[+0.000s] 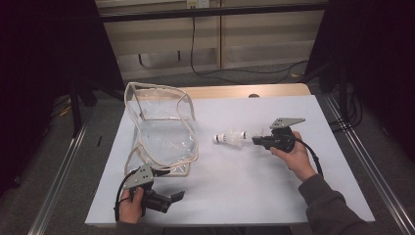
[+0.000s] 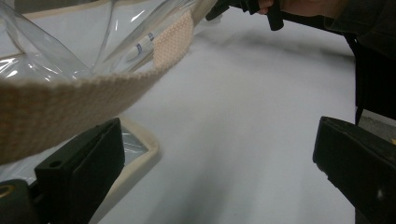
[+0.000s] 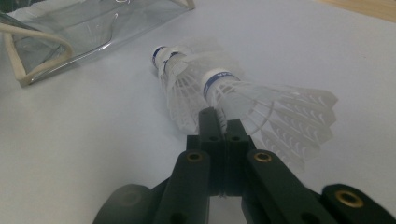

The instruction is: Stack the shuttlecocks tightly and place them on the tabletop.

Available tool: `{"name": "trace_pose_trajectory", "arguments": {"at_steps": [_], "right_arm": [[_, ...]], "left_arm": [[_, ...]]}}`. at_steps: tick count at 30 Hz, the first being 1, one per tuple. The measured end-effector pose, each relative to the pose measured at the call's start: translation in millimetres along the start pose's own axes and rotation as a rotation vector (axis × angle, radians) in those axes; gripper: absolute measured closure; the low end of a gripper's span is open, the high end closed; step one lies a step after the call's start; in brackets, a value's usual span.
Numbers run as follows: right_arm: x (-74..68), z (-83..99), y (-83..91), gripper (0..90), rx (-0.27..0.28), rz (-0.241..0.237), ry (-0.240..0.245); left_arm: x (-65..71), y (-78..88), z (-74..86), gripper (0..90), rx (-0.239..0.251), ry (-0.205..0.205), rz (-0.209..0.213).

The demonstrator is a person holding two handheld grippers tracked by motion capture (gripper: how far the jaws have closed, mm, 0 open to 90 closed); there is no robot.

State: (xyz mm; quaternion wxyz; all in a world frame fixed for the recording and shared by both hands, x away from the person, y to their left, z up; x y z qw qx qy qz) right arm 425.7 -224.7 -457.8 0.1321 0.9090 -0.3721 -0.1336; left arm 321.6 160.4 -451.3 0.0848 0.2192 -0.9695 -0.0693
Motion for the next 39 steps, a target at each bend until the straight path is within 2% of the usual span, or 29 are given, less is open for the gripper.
{"name": "trace_pose_trajectory", "arguments": {"at_steps": [39], "right_arm": [[-11.3, 2.4, -15.8, 89.6, -0.016, -0.038, 0.013]], "left_arm": [[-0.1, 0.0, 0.0, 2.1, 0.001, -0.001, 0.001]]}}
Point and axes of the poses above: each handheld gripper's, and its own axes: y roughly backward along the jaws, z roughly out of its underside, x roughly to its right, the point moved 4 cm from there along -y, roughly forward along the jaws, and after that the axes turned 14 degrees about x, right-handed, at the moved point
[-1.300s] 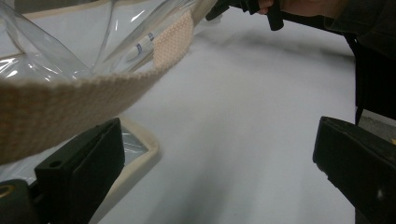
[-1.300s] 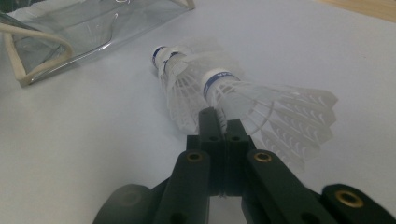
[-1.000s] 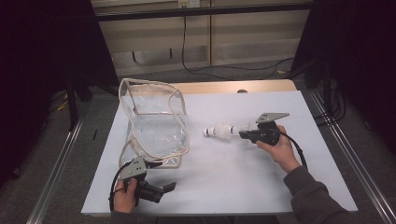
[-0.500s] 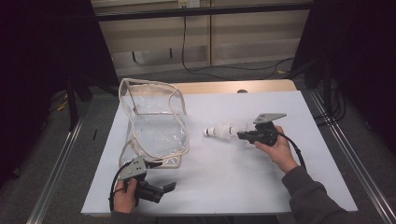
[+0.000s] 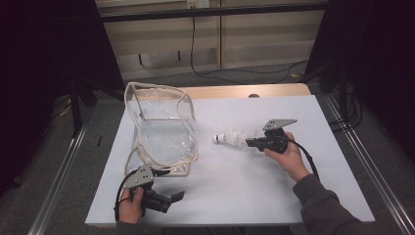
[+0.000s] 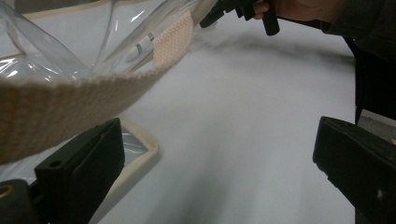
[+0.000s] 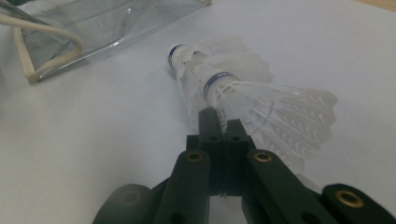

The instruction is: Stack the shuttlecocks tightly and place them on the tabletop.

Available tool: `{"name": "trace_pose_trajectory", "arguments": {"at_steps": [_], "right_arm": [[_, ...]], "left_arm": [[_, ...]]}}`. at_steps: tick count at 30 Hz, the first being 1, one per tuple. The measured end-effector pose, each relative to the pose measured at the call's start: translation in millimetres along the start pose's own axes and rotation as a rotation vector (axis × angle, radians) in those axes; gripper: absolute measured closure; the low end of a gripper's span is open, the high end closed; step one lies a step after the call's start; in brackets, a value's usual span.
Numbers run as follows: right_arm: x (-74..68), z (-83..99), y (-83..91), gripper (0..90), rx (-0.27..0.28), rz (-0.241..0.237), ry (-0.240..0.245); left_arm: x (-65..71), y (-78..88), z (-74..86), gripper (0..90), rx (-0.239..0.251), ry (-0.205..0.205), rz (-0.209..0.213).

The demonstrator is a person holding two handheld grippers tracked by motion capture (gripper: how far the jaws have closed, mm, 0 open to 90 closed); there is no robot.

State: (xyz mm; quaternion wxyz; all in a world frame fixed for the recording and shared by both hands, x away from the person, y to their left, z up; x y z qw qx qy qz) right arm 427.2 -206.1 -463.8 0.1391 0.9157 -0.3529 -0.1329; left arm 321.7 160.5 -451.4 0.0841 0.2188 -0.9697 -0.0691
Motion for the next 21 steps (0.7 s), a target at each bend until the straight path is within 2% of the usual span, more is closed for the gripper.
{"name": "trace_pose_trajectory", "arguments": {"at_steps": [21], "right_arm": [[-2.0, 0.6, -7.3, 89.6, 0.002, -0.013, -0.009]], "left_arm": [[0.2, 0.0, 0.1, 2.1, 0.0, 0.001, -0.001]]}}
Point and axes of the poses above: each handheld gripper's, and its own axes: y roughly backward along the jaws, z roughly out of its underside, x roughly to its right, the point moved 4 cm from there along -y, roughly forward along the jaws, and after that the axes turned 14 degrees about x, right-handed, at the moved point
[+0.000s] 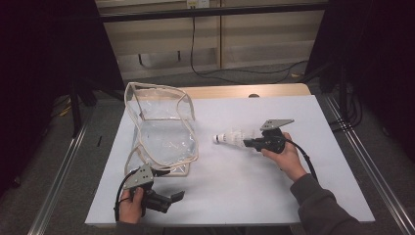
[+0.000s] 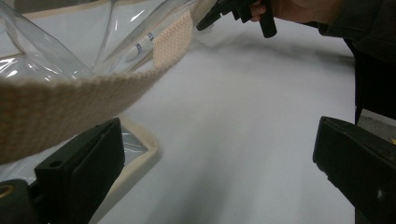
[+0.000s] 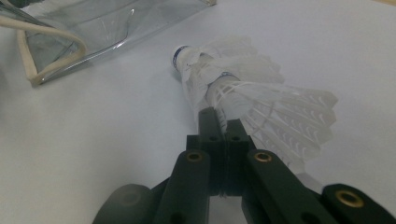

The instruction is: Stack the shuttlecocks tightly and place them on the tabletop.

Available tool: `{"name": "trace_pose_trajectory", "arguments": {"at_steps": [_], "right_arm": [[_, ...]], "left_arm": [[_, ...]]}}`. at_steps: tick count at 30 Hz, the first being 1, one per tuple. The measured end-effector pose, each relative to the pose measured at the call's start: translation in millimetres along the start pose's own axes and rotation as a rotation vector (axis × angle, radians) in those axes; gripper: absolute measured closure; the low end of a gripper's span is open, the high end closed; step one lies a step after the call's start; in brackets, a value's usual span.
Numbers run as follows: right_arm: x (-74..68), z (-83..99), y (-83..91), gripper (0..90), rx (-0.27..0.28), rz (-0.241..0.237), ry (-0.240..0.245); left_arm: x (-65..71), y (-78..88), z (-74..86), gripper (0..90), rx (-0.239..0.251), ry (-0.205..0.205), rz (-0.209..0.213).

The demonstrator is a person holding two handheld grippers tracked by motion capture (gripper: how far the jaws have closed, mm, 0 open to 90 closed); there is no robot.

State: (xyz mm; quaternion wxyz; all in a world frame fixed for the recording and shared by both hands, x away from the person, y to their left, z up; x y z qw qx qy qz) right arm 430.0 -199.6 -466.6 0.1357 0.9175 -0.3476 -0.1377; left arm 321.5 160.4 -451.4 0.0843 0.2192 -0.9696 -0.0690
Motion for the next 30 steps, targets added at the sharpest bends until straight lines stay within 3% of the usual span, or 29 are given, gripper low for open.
{"name": "trace_pose_trajectory", "arguments": {"at_steps": [30], "right_arm": [[-2.7, -2.4, -13.4, 89.5, -0.021, -0.003, 0.014]], "left_arm": [[-0.1, 0.0, 0.0, 2.1, 0.0, -0.001, 0.001]]}}
Point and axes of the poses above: each handheld gripper's, and its own axes: y roughly backward along the jaws, z roughly out of its underside, x roughly to its right, the point moved 4 cm from there along -y, roughly forward along the jaws, and after that the axes turned 14 degrees about x, right-handed, at the moved point
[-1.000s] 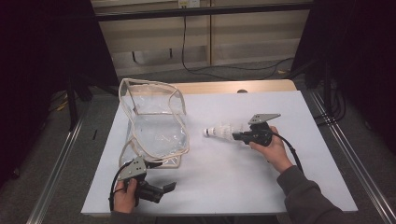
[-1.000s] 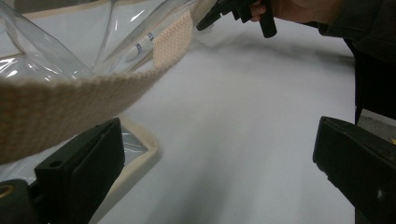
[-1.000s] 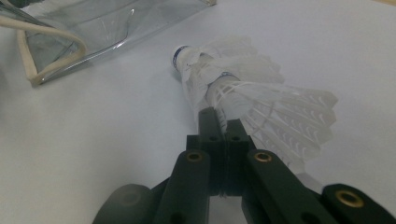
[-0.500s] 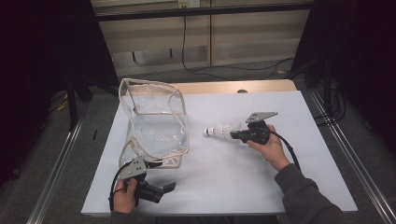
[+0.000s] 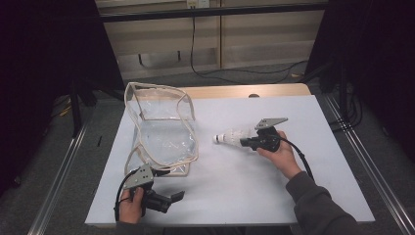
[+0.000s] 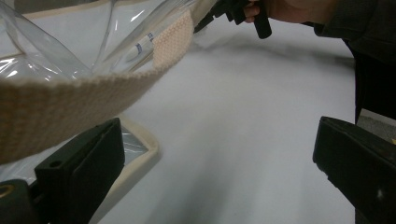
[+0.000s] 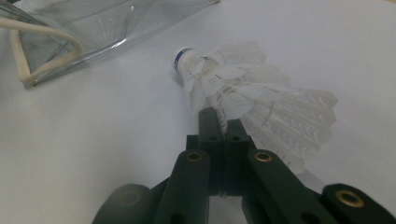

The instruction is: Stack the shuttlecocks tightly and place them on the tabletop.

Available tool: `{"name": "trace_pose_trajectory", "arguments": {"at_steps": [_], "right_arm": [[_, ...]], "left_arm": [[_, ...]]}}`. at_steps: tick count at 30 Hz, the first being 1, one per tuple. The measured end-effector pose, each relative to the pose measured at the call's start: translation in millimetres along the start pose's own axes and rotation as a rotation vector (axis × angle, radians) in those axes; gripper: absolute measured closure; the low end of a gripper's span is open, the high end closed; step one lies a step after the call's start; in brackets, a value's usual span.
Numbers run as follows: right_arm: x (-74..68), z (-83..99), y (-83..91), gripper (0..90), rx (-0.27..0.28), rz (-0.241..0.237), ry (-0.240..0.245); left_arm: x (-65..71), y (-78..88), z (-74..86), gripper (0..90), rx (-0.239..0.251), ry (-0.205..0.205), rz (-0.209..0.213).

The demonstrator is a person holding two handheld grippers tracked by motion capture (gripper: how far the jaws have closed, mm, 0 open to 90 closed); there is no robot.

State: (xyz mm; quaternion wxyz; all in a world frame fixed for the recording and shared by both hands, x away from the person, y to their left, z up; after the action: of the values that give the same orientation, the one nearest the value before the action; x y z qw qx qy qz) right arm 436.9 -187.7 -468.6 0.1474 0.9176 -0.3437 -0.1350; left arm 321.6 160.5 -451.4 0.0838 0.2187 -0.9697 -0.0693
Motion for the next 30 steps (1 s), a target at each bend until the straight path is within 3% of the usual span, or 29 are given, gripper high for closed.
{"name": "trace_pose_trajectory", "arguments": {"at_steps": [30], "right_arm": [[0.1, 4.2, -7.3, 87.8, -0.015, -0.003, 0.002]], "left_arm": [[0.0, -0.3, 0.0, 2.1, 0.003, 0.001, 0.0]]}}
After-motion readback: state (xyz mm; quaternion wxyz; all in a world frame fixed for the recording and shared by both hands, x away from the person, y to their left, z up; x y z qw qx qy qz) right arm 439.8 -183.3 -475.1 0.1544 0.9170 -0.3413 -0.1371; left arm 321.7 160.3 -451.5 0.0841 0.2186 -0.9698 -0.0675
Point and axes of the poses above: each handheld gripper's, and its own axes: y roughly backward along the jaws, z roughly out of its underside, x roughly to its right, the point moved 4 cm from there along -y, roughly forward along the jaws, and after that the axes turned 14 degrees about x, right-handed, at the moved point
